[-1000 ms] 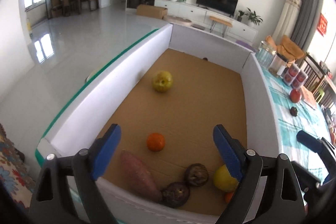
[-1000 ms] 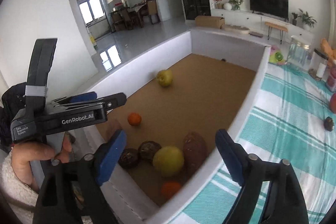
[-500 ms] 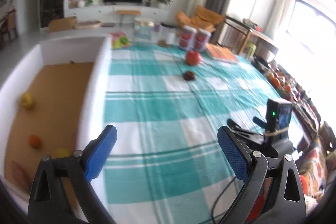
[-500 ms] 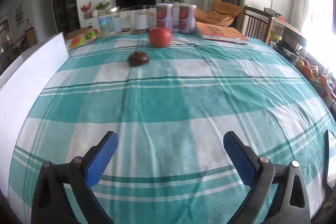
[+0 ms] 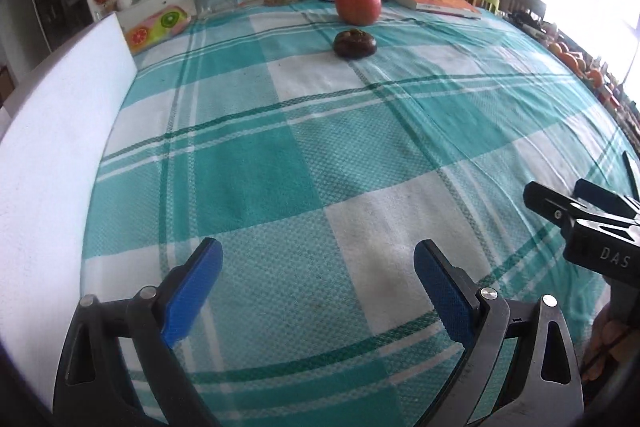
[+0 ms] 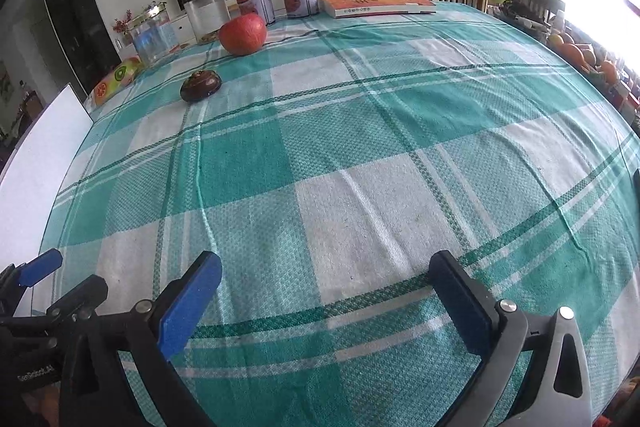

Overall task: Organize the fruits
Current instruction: 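Return both tools to the tablecloth toward the mangosteen and red apple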

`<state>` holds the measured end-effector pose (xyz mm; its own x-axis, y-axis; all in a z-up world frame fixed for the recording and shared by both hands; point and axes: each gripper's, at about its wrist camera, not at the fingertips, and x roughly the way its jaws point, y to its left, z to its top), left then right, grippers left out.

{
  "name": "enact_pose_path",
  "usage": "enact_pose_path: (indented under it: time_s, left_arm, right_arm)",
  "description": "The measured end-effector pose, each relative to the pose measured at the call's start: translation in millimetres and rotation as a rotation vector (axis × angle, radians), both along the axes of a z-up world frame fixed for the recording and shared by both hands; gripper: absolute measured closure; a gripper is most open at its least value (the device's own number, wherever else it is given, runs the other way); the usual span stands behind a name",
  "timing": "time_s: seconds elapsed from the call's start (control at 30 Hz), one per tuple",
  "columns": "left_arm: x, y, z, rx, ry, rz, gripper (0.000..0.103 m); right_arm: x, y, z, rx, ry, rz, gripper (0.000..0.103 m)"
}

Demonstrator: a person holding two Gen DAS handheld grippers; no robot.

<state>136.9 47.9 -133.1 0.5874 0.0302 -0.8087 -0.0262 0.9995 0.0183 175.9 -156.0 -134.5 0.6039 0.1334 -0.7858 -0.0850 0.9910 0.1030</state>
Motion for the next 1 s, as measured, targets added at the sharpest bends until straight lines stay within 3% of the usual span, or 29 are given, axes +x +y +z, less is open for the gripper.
enact_pose_path:
  time_s: [0.1,1.0]
  left_arm:
    - [-2.1,4.2,-6.5,-0.027,-0.017,0.016,0.005]
    - [2.6,4.2,-8.5,-0.027,-0.008,0.023,0.001]
  right_arm:
    - [-0.3,0.3,0.0,0.000,0.000,0.000,0.000]
    - [0.6,3.9,-2.0,-0.025,0.008,0.001,0.000]
